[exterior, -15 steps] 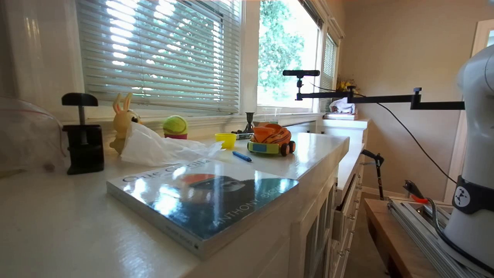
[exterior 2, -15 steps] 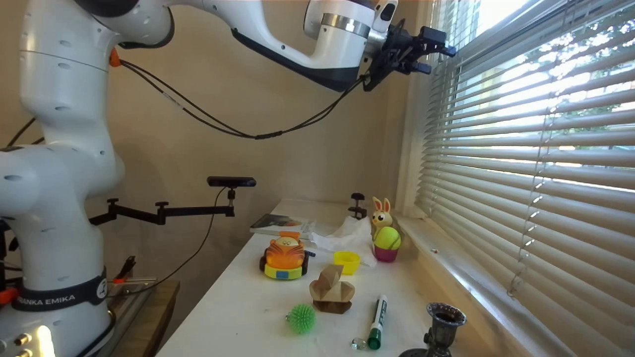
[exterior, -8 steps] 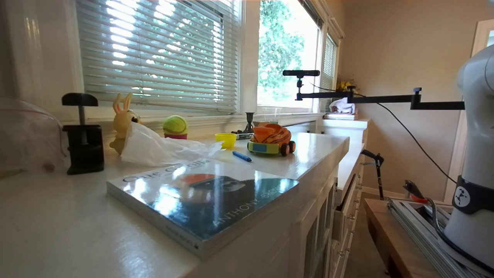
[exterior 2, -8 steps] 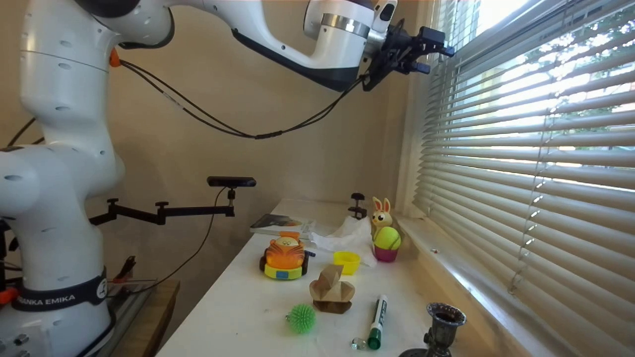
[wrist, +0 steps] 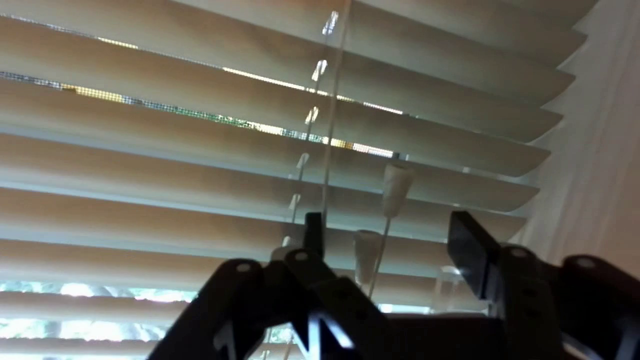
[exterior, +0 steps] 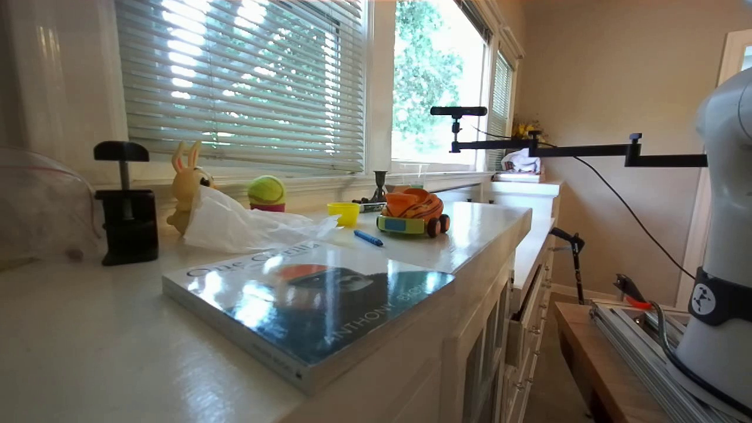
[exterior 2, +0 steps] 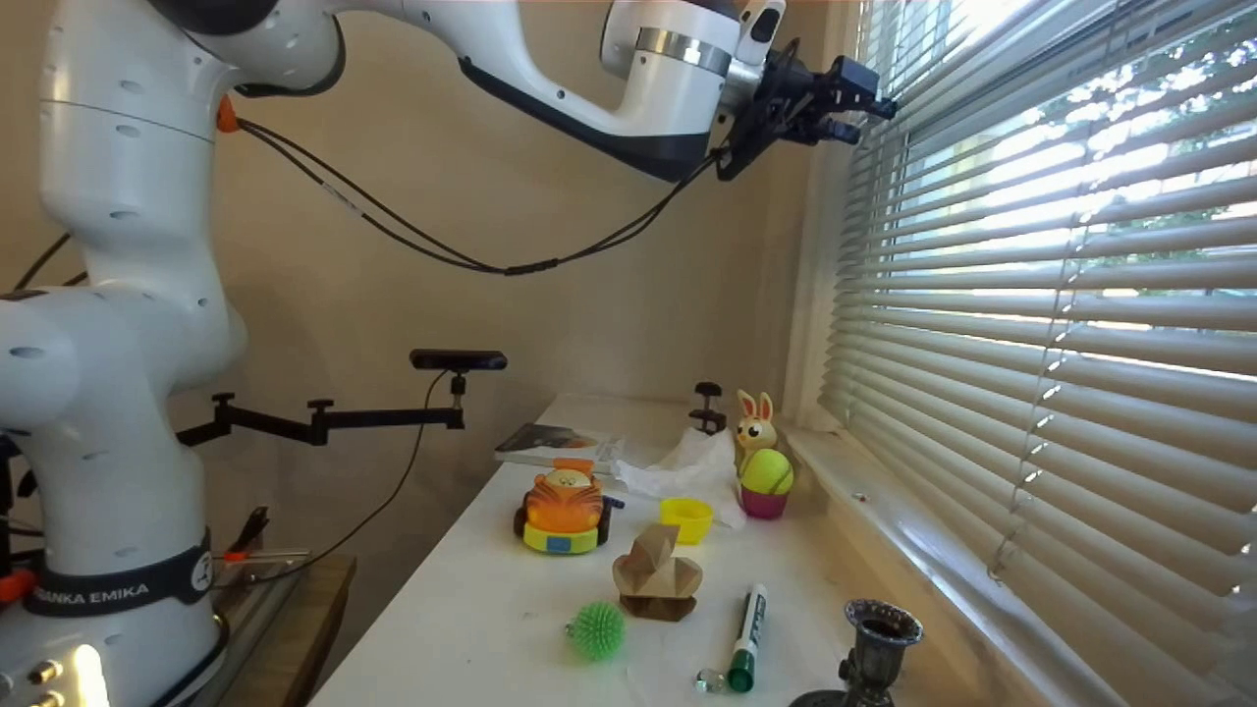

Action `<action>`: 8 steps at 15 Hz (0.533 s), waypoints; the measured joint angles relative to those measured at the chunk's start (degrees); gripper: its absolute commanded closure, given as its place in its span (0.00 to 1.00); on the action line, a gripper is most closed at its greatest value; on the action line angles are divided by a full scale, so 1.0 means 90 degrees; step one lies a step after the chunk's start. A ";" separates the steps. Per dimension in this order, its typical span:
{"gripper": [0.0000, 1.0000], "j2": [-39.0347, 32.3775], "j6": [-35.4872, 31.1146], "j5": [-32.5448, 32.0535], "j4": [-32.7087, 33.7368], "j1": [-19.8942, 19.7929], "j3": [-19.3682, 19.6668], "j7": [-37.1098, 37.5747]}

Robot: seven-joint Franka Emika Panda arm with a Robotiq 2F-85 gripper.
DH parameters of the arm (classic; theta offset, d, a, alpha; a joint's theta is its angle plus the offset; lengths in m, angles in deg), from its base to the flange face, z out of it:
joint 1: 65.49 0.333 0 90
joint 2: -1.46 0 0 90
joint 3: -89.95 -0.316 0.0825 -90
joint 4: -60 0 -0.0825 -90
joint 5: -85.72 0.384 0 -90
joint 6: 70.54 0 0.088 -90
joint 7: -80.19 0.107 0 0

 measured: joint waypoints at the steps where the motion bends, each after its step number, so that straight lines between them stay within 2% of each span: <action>1: 0.72 0.0000 0.0000 0.0000 0.0006 -0.0001 0.0003 0.0000; 5: 0.99 0.0001 0.0001 0.0000 0.0057 -0.0017 0.0034 0.0000; 7: 0.99 0.0001 0.0001 0.0000 0.0081 -0.0024 0.0057 0.0000; 8: 0.95 0.0000 0.0001 0.0000 0.0084 -0.0023 0.0066 0.0000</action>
